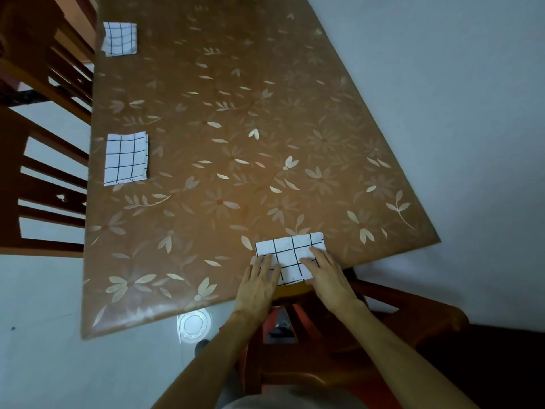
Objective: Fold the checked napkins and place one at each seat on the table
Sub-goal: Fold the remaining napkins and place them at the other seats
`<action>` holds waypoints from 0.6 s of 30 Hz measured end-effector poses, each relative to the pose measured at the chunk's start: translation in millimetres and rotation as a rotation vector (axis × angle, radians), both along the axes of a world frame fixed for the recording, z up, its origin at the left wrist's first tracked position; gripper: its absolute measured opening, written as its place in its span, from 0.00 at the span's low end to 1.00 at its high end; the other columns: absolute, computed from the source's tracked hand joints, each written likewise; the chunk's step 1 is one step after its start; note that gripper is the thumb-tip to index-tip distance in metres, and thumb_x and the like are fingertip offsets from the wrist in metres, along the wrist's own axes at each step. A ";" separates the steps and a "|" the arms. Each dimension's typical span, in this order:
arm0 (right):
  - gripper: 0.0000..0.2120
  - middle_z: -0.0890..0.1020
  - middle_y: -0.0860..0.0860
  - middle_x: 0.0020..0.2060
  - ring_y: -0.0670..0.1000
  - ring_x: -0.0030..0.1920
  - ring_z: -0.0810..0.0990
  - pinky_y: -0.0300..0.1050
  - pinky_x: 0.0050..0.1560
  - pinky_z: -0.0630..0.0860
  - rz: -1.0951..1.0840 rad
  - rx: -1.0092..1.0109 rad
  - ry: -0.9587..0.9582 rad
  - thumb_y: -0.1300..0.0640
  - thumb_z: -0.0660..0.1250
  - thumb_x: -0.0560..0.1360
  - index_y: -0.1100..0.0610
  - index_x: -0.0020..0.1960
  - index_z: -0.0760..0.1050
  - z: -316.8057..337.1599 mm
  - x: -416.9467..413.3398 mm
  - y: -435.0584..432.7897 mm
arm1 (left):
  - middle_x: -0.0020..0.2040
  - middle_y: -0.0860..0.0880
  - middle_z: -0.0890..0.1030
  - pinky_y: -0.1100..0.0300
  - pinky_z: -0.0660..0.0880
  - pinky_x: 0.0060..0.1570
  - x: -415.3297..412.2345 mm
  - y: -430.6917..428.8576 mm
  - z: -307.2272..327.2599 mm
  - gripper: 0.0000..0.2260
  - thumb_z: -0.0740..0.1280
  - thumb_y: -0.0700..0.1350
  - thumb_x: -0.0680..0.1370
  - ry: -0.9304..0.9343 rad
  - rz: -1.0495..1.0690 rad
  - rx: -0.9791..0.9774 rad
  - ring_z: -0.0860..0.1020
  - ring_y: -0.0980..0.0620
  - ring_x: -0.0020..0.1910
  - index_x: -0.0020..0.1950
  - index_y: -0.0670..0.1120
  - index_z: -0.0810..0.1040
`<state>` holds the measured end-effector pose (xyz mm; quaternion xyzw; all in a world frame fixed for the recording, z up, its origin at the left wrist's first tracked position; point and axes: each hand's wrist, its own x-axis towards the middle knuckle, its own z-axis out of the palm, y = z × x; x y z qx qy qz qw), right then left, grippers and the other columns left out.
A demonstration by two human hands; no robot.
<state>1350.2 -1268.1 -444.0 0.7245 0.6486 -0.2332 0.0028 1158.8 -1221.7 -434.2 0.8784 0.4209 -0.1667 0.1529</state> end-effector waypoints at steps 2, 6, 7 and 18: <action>0.31 0.62 0.60 0.77 0.60 0.79 0.59 0.57 0.73 0.67 0.003 -0.007 0.015 0.71 0.70 0.73 0.56 0.74 0.70 1.6 2.8 6.9 | 0.81 0.40 0.50 0.45 0.55 0.78 1.6 4.8 2.1 0.36 0.69 0.47 0.78 0.008 0.001 0.001 0.50 0.38 0.80 0.80 0.45 0.53; 0.28 0.60 0.58 0.78 0.57 0.79 0.58 0.53 0.75 0.66 0.001 -0.022 0.037 0.65 0.71 0.76 0.56 0.74 0.69 5.3 7.9 10.7 | 0.81 0.39 0.49 0.44 0.53 0.79 4.2 8.3 2.6 0.36 0.69 0.48 0.78 0.002 -0.005 -0.003 0.49 0.38 0.80 0.80 0.44 0.53; 0.28 0.60 0.57 0.78 0.56 0.79 0.58 0.52 0.75 0.64 0.007 -0.033 0.034 0.62 0.71 0.76 0.55 0.75 0.68 7.1 8.3 10.2 | 0.82 0.39 0.49 0.44 0.53 0.79 3.4 7.9 1.9 0.34 0.67 0.48 0.80 -0.009 0.000 -0.001 0.49 0.38 0.80 0.80 0.45 0.53; 0.26 0.65 0.52 0.77 0.53 0.78 0.61 0.49 0.77 0.58 0.003 -0.026 0.041 0.48 0.62 0.82 0.54 0.78 0.63 47.1 -44.8 27.0 | 0.71 0.44 0.71 0.46 0.68 0.68 -48.7 17.6 29.0 0.21 0.58 0.52 0.81 -0.100 0.104 0.117 0.68 0.41 0.70 0.72 0.46 0.68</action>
